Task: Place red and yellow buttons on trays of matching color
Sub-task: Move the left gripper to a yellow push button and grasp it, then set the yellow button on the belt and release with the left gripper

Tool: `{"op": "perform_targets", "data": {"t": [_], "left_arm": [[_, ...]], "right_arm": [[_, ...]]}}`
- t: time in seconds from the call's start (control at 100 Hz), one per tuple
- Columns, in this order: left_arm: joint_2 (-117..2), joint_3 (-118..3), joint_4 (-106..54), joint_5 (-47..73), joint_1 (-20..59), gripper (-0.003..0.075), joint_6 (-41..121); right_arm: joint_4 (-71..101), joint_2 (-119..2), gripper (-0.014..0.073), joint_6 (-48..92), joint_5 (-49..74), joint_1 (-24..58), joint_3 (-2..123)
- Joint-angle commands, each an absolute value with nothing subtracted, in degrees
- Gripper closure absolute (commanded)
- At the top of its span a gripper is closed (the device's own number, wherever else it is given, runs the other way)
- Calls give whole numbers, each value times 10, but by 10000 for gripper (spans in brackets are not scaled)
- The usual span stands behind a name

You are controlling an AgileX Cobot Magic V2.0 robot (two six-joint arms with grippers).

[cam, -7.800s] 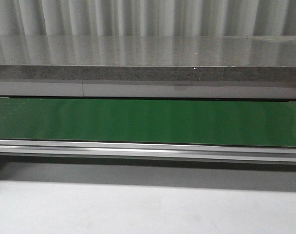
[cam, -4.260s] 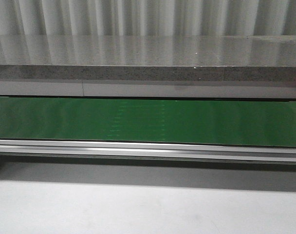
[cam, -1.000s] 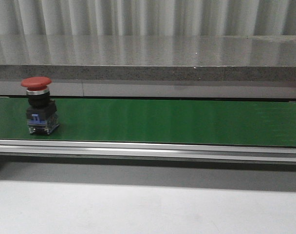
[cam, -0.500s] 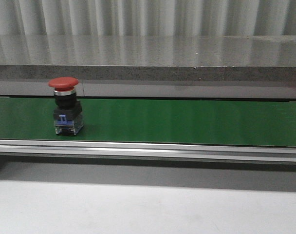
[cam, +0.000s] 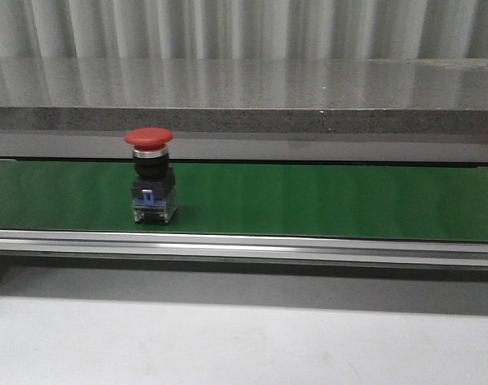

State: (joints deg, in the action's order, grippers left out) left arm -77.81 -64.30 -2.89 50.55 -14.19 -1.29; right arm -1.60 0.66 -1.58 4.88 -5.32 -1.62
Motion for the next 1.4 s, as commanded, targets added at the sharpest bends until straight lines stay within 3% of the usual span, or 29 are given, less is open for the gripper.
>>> {"op": "perform_targets", "data": {"t": [0.0, 0.2, 0.48, 0.55, 0.68, 0.74, 0.8, 1.04, 1.13, 1.32, 1.35, 1.39], "left_arm": [[-760, -654, -38, 483, -101, 587, -10], [-786, -654, -38, 484, -26, 587, 9], [-836, -654, -46, 494, -17, 568, 10], [-837, -657, -52, 500, -17, 494, 18], [-837, -668, -58, 499, -17, 222, 18], [-833, -674, -68, 493, -15, 158, 22], [-823, -674, -69, 482, -8, 149, 32], [-713, -613, -69, 392, 52, 243, 33], [-662, -573, -68, 354, 73, 360, 33], [-542, -499, -68, 321, 109, 705, 33], [-526, -490, -68, 325, 112, 744, 33], [-502, -476, -68, 325, 115, 741, 33]], "right_arm": [[-16, 11, 659, -10, 7, -54, -5], [-16, 11, 659, -10, 7, -54, -5], [-16, 11, 659, -10, 7, -54, -5], [-16, 11, 659, -10, 7, -54, -5], [-16, 11, 659, -10, 7, -54, -5], [-16, 11, 659, -10, 7, -54, -5], [-16, 11, 659, -10, 7, -54, -5], [-16, 11, 659, -10, 7, -54, -5], [-16, 11, 659, -10, 7, -54, -5], [-16, 11, 659, -10, 7, -54, -5], [-16, 11, 659, -10, 7, -54, -5], [-16, 11, 659, -10, 7, -54, -5]]}}
